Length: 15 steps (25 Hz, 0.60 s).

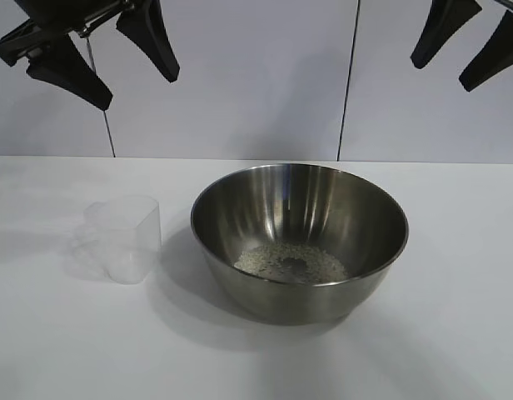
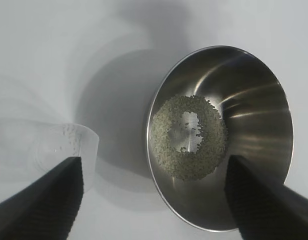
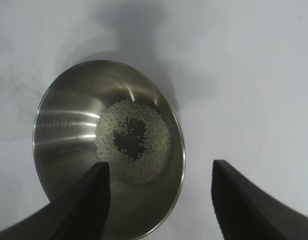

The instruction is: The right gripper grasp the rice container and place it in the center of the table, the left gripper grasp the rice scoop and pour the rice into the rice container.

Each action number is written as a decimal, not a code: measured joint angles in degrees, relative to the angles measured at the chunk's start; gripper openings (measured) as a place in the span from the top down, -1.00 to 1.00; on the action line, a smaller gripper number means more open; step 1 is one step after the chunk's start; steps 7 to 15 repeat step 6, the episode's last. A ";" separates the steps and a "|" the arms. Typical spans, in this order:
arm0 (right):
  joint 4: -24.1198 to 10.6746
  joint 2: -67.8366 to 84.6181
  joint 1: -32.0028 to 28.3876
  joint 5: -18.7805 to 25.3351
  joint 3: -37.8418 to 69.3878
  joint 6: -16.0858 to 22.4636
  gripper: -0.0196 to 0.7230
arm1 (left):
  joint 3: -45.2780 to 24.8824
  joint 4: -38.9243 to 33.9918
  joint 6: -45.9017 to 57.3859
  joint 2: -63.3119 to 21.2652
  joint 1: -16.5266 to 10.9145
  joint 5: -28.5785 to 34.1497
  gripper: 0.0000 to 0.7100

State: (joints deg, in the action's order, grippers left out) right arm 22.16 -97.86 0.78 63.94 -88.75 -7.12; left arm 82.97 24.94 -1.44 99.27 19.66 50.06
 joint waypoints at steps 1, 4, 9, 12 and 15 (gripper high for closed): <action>0.00 0.00 0.00 -0.76 0.00 0.00 -0.15 | 0.00 0.00 0.00 0.00 0.00 -0.48 -0.60; 0.00 0.00 0.00 -3.24 0.00 0.00 -0.15 | 0.04 0.00 0.07 0.00 0.00 -0.69 -0.60; 0.00 0.00 0.00 -5.23 0.00 0.00 -0.15 | 0.04 0.00 0.06 0.00 0.00 -0.69 -0.60; 0.00 0.00 0.00 -5.23 0.00 0.00 -0.15 | 0.04 0.00 0.06 0.00 0.00 -0.69 -0.60; 0.00 0.00 0.00 -5.23 0.00 0.00 -0.15 | 0.04 0.00 0.06 0.00 0.00 -0.69 -0.60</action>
